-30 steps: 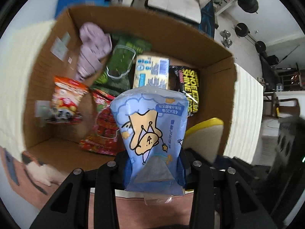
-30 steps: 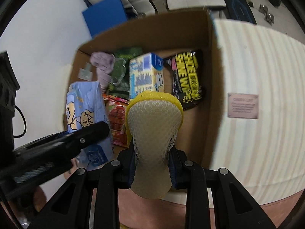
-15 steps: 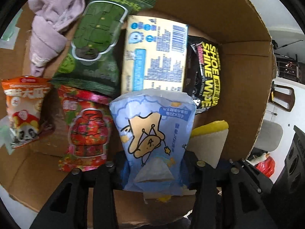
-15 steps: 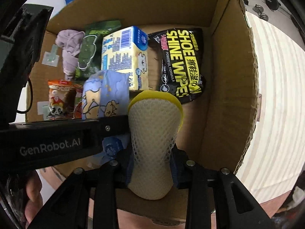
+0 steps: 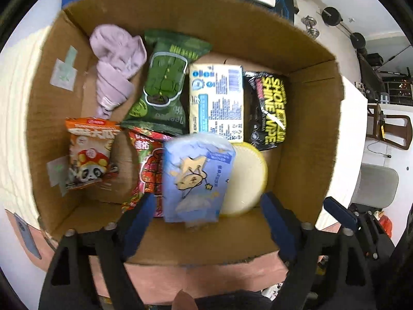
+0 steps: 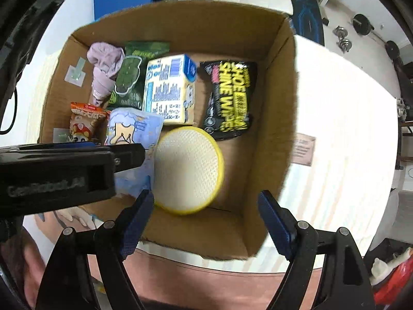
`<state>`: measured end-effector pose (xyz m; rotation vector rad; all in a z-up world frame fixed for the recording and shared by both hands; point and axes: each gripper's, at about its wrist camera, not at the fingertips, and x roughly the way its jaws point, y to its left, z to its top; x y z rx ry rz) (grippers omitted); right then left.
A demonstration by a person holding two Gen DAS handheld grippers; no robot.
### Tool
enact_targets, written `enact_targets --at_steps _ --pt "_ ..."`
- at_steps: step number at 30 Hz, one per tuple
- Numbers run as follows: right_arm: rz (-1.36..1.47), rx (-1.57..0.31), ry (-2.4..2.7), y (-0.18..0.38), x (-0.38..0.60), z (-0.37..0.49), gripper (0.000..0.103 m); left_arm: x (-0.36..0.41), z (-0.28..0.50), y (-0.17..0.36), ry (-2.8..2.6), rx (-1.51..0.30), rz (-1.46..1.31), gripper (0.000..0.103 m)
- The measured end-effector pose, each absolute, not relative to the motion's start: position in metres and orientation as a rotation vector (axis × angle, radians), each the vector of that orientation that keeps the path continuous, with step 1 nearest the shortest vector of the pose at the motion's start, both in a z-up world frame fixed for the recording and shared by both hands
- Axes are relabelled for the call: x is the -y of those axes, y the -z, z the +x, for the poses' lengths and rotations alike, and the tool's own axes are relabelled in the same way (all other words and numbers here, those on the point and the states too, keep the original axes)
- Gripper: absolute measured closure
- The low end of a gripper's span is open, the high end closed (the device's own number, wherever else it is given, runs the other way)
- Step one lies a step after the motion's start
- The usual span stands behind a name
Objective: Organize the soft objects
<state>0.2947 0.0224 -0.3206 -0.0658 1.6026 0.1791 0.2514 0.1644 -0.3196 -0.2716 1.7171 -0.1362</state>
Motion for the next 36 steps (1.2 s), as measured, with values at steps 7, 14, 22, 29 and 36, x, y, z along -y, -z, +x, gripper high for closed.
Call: enact_targets --at_steps 7,14,22,29,36 --pt "-0.072 -1.524 -0.11 0.294 0.002 0.284 0.0 -0.179 0.228 0.263 0.036 -1.523 -0.173 0.007" --pt "-0.032 -1.447 -0.067 0.268 0.018 0.259 0.0 -0.2 0.187 0.238 -0.04 -1.362 -0.131 0.003" --pt "0.007 -1.346 -0.064 0.221 0.029 0.219 0.0 -0.183 0.144 0.197 -0.053 -1.232 -0.037 0.003" --pt "0.063 -1.248 -0.082 0.154 0.044 0.168 0.0 -0.167 0.092 0.126 -0.055 -1.074 0.014 0.003" --pt "0.052 -1.117 -0.077 0.077 0.058 0.108 0.0 -0.16 0.048 0.074 -0.019 -1.014 -0.025 0.003"
